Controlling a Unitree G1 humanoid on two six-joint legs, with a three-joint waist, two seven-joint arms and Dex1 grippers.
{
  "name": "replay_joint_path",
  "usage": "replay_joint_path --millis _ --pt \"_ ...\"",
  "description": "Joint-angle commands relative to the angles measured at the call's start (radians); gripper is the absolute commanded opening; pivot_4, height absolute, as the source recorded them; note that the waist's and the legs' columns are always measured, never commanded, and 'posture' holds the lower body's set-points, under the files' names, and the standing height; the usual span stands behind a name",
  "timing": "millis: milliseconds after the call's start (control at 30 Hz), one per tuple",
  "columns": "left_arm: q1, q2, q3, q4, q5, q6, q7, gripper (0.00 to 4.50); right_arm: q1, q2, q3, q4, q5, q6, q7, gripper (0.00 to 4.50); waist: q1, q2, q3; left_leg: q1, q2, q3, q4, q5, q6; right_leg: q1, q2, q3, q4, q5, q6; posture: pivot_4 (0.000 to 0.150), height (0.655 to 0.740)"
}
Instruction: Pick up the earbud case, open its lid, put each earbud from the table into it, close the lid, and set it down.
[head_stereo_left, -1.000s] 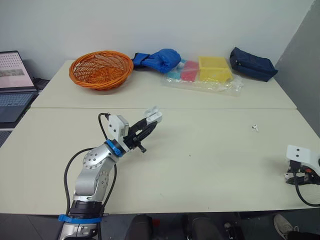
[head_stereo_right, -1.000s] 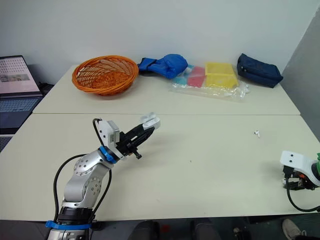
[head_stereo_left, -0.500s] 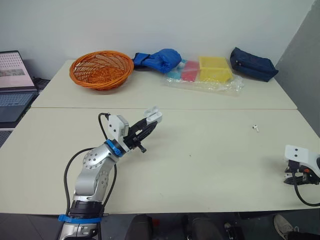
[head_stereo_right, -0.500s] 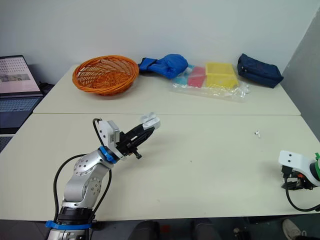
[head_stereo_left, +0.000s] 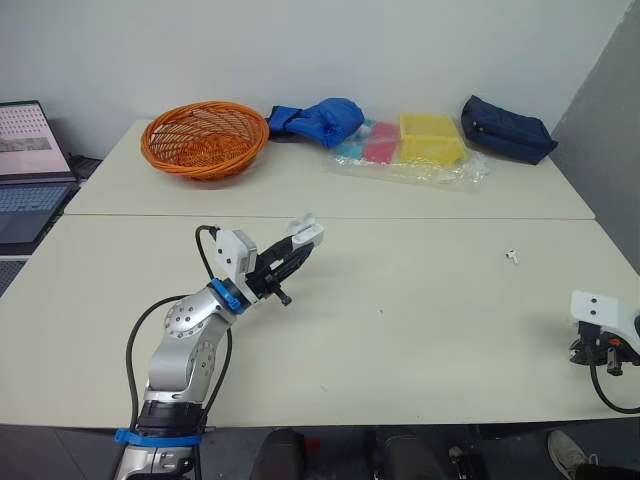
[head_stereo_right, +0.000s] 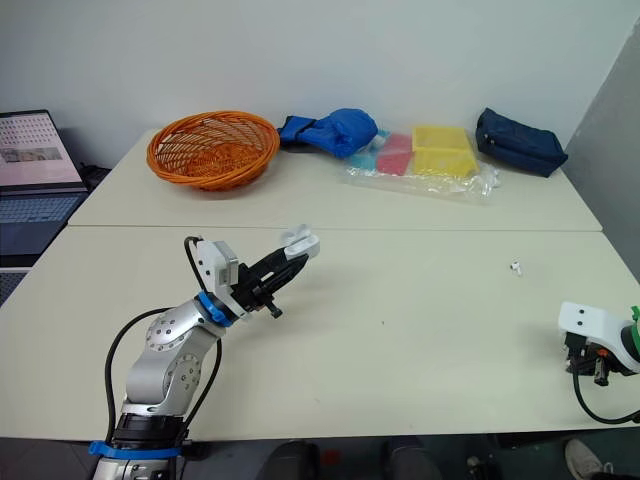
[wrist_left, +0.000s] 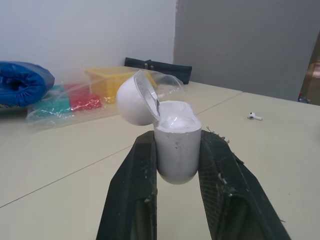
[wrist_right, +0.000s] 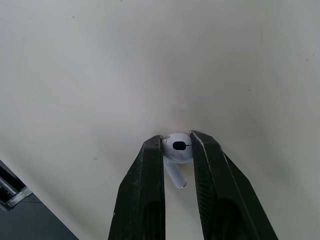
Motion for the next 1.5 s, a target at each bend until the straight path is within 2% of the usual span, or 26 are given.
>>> replay_joint_path --millis 33,133,200,267,400,467,600,767,933,1500 --pt "-0.023 0.004 0.002 -0.017 -0.003 -0.021 -0.002 0.75 0.001 0.002 0.01 0.007 -0.006 -0.001 0.012 0.4 0.0 0.0 0.0 0.0 0.0 0.0 0.0 0.0 0.0 0.0 0.0 0.0 0.0 0.0 0.0 0.15 0.74" --pt "-0.03 -0.008 -0.005 -0.01 -0.001 -0.03 -0.004 0.75 -0.004 0.02 -0.015 -0.071 0.053 0.025 0.039 0.4 0.0 0.0 0.0 0.0 0.0 0.0 0.0 0.0 0.0 0.0 0.0 0.0 0.0 0.0 0.0 0.15 0.74" --pt "-0.039 -0.018 -0.01 -0.003 0.001 -0.043 -0.005 0.75 -0.067 0.085 -0.042 -0.22 0.167 0.136 0.05 0.4 -0.005 0.0 0.0 0.0 0.0 0.0 0.0 0.0 0.0 0.0 0.0 0.0 0.0 0.0 0.0 0.15 0.74" --pt "-0.054 -0.033 -0.014 0.013 0.006 -0.065 -0.005 0.75 -0.163 0.184 -0.063 -0.339 0.256 0.293 -0.01 0.4 -0.015 -0.001 0.001 0.002 0.002 -0.001 -0.001 0.0 0.0 0.0 0.002 0.002 0.002 0.003 0.005 0.15 0.74" --pt "-0.077 -0.061 -0.017 0.039 0.0 -0.091 -0.002 0.75 -0.308 0.408 -0.13 -0.49 0.411 0.482 -0.181 0.4 -0.013 0.0 0.002 0.004 0.001 -0.003 -0.001 0.0 0.0 0.001 0.004 0.001 0.004 0.003 0.005 0.15 0.74" --pt "-0.084 -0.075 -0.029 0.051 0.002 -0.107 -0.009 0.75 -0.422 0.617 -0.202 -0.554 0.523 0.626 -0.365 0.4 -0.007 0.0 0.002 0.003 0.001 -0.004 -0.001 0.0 0.0 0.0 0.005 0.0 0.004 0.003 0.004 0.15 0.74" --pt "-0.121 -0.107 -0.051 0.078 0.012 -0.125 -0.003 0.75 -0.538 0.992 -0.222 -0.654 0.525 0.542 -0.702 0.4 -0.003 0.0 0.001 -0.002 0.002 -0.003 -0.002 0.0 0.0 -0.004 0.005 0.0 0.003 0.003 0.004 0.15 0.74" --pt "-0.163 -0.114 -0.052 0.109 0.015 -0.14 -0.01 0.75 -0.552 1.184 -0.186 -0.661 0.553 0.513 -0.85 0.4 0.014 0.0 0.001 -0.017 0.001 -0.005 0.0 0.0 0.0 -0.014 0.001 -0.002 0.002 0.005 0.002 0.15 0.74" --pt "-0.194 -0.103 -0.043 0.134 0.008 -0.147 -0.015 0.75 -0.535 1.237 -0.119 -0.633 0.53 0.47 -0.913 0.4 0.008 0.0 0.001 -0.017 0.0 -0.003 0.0 0.0 0.0 -0.015 -0.001 -0.002 0.002 0.006 0.002 0.15 0.74" --pt "-0.192 -0.094 -0.041 0.123 0.007 -0.155 -0.027 0.75 -0.489 1.221 -0.025 -0.58 0.524 0.441 -0.925 0.4 -0.002 0.0 0.001 -0.016 0.001 -0.004 0.0 0.0 0.0 -0.015 0.003 -0.002 0.003 0.004 0.006 0.15 0.74"
